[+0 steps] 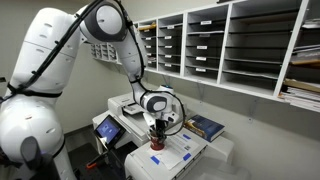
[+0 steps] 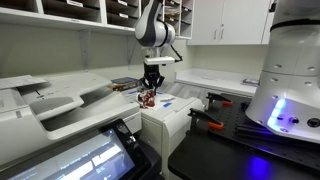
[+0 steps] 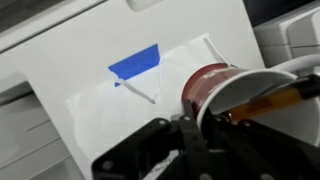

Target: Move the mug to the right end of the copier

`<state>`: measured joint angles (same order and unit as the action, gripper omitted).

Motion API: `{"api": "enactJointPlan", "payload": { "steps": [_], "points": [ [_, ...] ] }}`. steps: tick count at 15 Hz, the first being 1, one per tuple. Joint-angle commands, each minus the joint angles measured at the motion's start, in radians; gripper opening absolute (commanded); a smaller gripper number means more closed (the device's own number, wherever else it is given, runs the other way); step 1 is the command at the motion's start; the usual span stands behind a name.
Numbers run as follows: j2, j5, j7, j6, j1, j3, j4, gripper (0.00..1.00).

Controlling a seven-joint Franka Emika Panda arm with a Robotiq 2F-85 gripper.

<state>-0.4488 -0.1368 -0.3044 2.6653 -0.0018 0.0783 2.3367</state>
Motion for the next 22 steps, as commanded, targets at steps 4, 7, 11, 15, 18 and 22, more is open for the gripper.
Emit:
{"api": "enactJointPlan", "payload": {
  "steps": [4, 7, 11, 15, 18, 22],
  "points": [
    [0.056, -0.05, -0.008, 0.028, -0.027, 0.017, 0.023, 0.03],
    [0.074, -0.078, -0.013, 0.015, -0.06, 0.038, 0.003, 0.03],
    [0.061, -0.051, -0.036, 0.005, -0.079, 0.095, -0.023, 0.03],
    [0.066, -0.044, -0.016, -0.003, -0.101, 0.128, 0.006, 0.03],
    [0.088, -0.065, 0.02, -0.013, -0.133, 0.119, 0.046, 0.03],
    [0.122, -0.113, 0.083, -0.015, -0.184, 0.084, 0.103, 0.03]
  ]
}}
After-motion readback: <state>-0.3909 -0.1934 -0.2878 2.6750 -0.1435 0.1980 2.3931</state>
